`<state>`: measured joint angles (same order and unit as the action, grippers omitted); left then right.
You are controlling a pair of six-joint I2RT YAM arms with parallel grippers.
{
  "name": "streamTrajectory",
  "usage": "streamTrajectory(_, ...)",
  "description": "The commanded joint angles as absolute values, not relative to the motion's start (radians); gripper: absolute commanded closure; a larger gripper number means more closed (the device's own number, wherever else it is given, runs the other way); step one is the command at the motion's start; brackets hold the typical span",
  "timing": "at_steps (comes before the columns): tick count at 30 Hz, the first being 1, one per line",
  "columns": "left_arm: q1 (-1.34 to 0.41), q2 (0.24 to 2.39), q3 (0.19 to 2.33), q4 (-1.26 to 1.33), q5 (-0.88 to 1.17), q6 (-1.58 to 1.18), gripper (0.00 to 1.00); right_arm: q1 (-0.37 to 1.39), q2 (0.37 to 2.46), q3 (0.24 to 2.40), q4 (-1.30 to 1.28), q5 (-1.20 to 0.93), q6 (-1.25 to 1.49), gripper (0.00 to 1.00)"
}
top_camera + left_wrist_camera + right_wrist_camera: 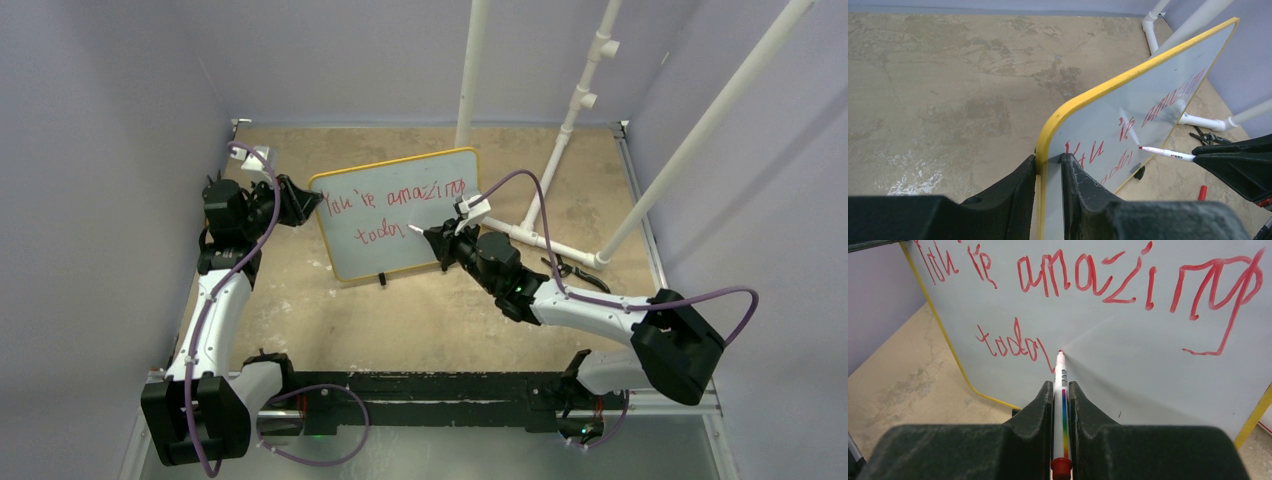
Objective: Write a sentence on the whiteboard
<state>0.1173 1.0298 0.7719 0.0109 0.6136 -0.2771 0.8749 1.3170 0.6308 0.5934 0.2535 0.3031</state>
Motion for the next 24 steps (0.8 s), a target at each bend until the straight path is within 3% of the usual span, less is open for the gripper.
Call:
streamTrajectory(1, 0.121, 1.019, 0.766, 0.040, 0.629, -0.279, 0.77, 0.862, 1.312, 0.675, 0.654, 0.272, 0.299, 1.00)
streamTrajectory(24, 0.121, 1.020, 0.768, 0.044, 0.632, -0.282, 0.77, 0.856, 1.376, 0.573, 0.640, 0.156, 0.377, 1.00)
